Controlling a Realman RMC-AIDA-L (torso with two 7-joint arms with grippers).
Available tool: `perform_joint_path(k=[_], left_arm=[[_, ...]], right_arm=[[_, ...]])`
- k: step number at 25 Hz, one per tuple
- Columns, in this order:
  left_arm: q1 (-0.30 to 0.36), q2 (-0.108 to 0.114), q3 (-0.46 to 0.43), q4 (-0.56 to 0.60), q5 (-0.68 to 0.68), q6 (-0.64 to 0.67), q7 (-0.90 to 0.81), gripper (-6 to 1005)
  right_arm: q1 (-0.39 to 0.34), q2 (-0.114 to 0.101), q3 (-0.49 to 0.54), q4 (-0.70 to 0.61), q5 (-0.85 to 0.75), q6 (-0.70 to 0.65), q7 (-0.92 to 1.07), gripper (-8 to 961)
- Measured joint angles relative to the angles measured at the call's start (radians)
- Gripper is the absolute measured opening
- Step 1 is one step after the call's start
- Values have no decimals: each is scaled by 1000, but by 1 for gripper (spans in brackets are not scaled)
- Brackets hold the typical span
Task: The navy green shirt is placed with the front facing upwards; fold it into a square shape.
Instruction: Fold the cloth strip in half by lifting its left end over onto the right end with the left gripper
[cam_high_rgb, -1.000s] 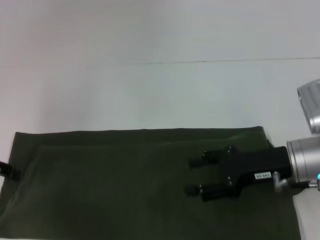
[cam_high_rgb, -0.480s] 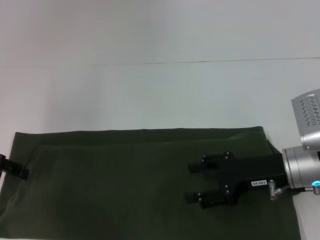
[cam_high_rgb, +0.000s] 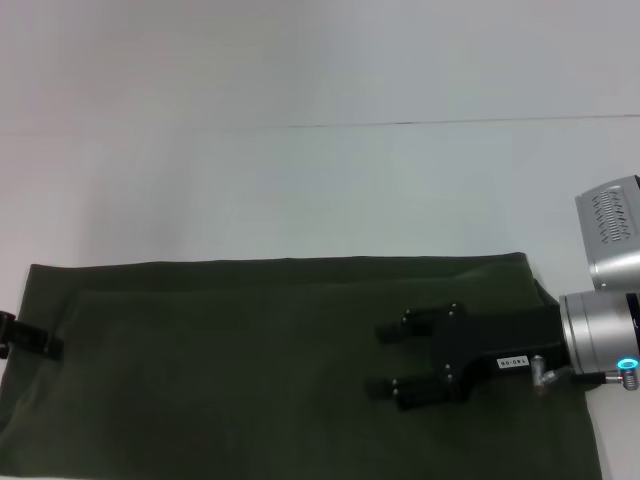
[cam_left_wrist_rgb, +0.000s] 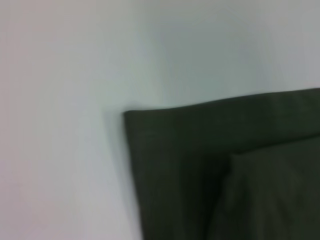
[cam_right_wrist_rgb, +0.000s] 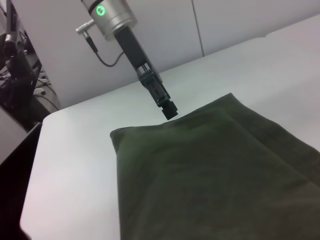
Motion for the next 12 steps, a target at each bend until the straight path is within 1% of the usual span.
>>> perform_joint_path(k=[2,5,6,9,12], left_arm=[[5,0,-15,24,-38,52,14,835],[-6,17,-71,22,-124,177,22,832],[-10,21,-81,13,-135,197,22,832],[-21,19,-67,-28,-133,190,19,832],[-21,12,-21,-79,-118,128,13,834]], right_arm=[[1,0,0,-2,1,8,9,820],[3,0,0,-4,0,18,22,821],[4,-1,0,-4,-1,21,23,821],[5,-1,0,-6,-2,23,23,821],[5,-1,0,-8,-2,24,27,820]])
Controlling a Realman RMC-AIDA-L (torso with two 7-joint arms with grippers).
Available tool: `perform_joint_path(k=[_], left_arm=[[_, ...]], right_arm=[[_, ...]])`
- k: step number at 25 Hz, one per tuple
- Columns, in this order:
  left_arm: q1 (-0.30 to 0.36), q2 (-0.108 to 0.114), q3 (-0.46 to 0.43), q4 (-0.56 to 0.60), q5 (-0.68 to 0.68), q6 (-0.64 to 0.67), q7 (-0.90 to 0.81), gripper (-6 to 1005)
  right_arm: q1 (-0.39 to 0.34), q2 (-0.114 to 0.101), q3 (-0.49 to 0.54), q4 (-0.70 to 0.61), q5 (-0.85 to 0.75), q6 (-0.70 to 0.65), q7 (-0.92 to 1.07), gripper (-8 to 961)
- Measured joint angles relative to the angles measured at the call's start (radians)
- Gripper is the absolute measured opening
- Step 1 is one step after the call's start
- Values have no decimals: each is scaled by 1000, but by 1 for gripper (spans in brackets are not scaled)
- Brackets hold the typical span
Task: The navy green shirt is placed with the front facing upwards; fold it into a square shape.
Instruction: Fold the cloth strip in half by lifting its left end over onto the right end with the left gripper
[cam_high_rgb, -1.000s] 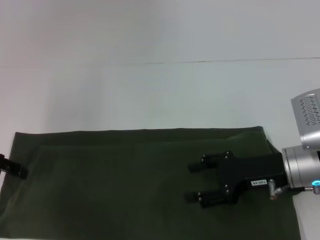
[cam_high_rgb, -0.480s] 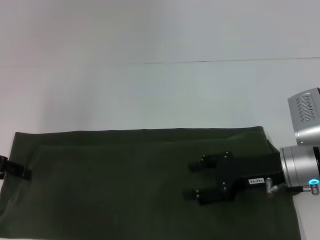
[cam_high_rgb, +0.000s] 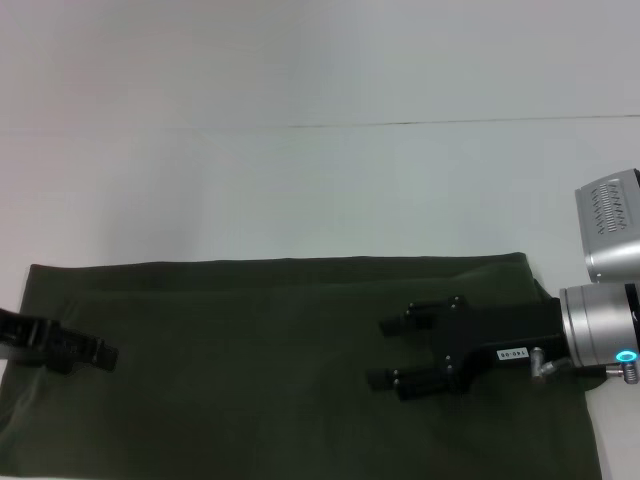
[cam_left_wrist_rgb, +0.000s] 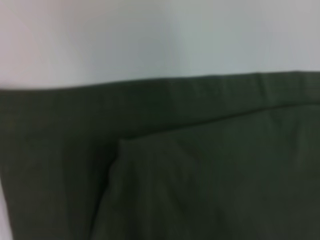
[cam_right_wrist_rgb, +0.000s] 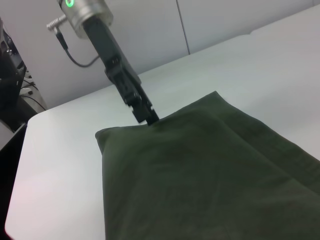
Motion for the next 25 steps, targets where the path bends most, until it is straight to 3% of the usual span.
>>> perform_joint_path(k=[19,25], left_arm=[[5,-3,13,3,69,-87,-11,833],[7,24,-20,40,97,-70,-34,833]], right_arm=[[0,-1,0,-4,-1,0,20,821],[-3,-2,0,-5,-1,0,27,820]])
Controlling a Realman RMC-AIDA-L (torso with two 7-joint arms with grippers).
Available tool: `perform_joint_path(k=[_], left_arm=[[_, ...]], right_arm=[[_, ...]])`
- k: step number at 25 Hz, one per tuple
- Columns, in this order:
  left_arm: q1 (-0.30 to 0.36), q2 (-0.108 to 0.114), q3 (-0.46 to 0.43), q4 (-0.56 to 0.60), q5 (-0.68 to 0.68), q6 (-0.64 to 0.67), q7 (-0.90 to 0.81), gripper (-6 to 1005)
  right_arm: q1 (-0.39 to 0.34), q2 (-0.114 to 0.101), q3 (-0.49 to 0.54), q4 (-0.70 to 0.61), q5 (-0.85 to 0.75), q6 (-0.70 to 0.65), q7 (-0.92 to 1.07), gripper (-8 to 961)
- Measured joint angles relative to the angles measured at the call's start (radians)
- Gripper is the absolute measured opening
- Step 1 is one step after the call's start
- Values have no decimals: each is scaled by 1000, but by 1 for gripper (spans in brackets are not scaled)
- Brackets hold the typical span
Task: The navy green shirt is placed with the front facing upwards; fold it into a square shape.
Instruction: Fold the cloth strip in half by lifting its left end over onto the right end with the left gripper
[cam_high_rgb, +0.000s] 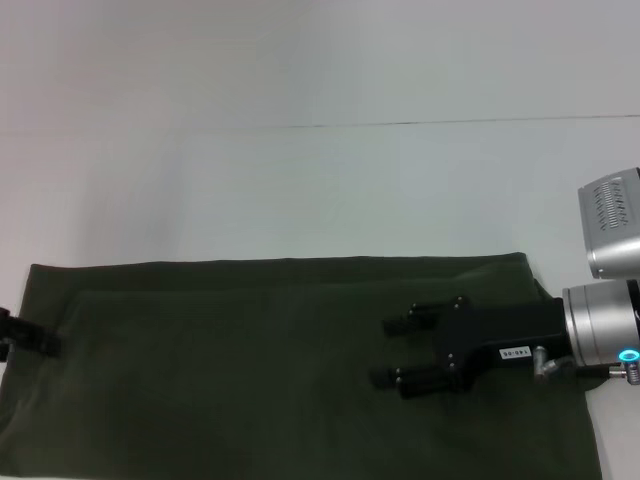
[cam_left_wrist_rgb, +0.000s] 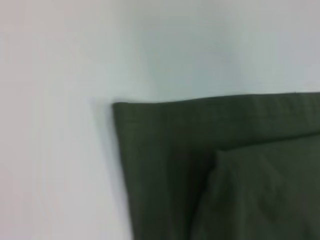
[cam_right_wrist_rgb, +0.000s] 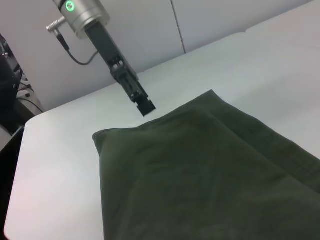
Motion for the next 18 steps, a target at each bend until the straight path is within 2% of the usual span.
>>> perform_joint_path(k=[3,18], left_arm=[[-2,4,-7,-4,27,-11,-11,833],[12,-9,34,-14,39,-48,-9,831]], right_arm=[[-2,1,0,0,0,1,1,820],[-4,1,0,3,0,5,19,820]])
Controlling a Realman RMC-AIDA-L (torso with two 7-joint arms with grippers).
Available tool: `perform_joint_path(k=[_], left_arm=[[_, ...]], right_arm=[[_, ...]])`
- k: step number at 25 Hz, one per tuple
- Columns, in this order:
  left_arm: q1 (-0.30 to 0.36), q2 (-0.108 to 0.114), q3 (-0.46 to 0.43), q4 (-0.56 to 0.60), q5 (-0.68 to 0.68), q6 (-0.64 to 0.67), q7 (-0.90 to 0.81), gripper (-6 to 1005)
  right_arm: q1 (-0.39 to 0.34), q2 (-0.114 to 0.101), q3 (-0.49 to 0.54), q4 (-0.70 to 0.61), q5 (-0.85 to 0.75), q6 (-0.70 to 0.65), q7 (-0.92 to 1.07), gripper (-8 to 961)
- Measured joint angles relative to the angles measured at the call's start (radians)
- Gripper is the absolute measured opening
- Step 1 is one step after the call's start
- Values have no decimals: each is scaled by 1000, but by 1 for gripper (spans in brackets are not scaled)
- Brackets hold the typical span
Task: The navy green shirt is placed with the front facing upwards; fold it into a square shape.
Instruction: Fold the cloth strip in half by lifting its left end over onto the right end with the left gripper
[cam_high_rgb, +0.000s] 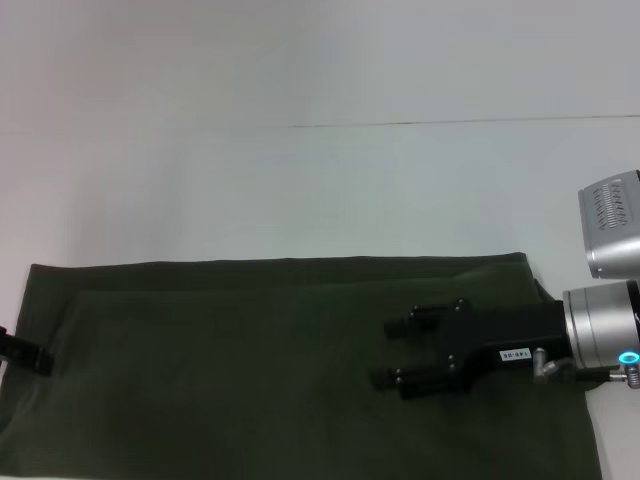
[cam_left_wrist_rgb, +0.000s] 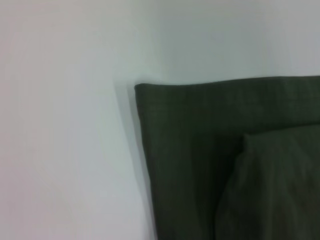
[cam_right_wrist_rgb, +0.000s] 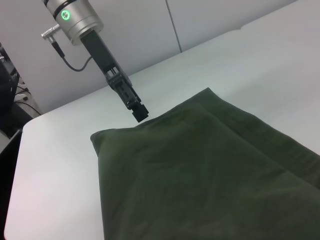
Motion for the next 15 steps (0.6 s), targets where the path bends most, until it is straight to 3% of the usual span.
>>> perform_joint_path(k=[15], left_arm=[[8,-7,29,-7,2,-33,-3,830]], right_arm=[[4,0,0,4,0,6,0,821]])
